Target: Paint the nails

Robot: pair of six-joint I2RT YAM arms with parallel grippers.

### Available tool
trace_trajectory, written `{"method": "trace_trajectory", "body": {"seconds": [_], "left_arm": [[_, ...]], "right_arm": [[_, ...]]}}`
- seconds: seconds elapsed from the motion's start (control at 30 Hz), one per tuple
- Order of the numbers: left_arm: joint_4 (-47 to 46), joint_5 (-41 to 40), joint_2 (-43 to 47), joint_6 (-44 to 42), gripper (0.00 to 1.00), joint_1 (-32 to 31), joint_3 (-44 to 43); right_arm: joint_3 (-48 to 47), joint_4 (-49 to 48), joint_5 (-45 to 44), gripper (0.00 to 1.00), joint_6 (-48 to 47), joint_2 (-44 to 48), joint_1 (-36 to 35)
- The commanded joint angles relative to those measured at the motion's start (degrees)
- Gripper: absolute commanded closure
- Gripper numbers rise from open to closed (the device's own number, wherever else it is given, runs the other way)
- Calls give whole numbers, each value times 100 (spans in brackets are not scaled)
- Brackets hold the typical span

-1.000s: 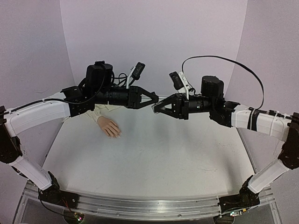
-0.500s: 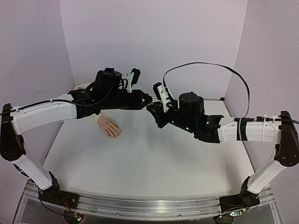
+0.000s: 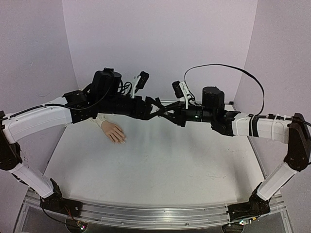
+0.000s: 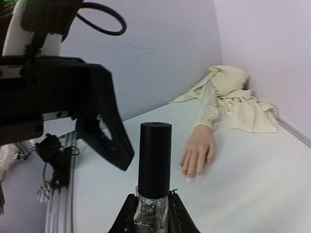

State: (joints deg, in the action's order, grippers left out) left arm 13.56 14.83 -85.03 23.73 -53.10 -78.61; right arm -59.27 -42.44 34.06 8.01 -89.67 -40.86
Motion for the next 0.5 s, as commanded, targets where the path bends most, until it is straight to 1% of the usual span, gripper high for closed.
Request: {"method": "trace_trajectory", "body": {"seconds": [0.0, 0.07, 0.13, 0.33, 0.43, 0.47], "left_arm": [[-80, 636, 547, -138, 12, 58, -41], [-137, 815, 514, -22, 12, 92, -55], [-281, 1019, 446, 131, 16, 140, -60], [-306, 1238, 200, 241, 38, 159, -298], [-305, 1314, 147, 253, 55, 160, -326], [-302, 1293, 143, 251, 58, 160, -318]], "right_arm": [[-32, -530, 2044, 100, 491, 378, -54], [-69, -567, 2284, 100, 613, 375, -53], [-89, -647, 2416, 100, 768, 366, -53], [-111, -878, 2348, 100, 968, 339, -53], [-89, -911, 2164, 100, 956, 348, -53], [-78, -911, 2124, 100, 937, 353, -53]]}}
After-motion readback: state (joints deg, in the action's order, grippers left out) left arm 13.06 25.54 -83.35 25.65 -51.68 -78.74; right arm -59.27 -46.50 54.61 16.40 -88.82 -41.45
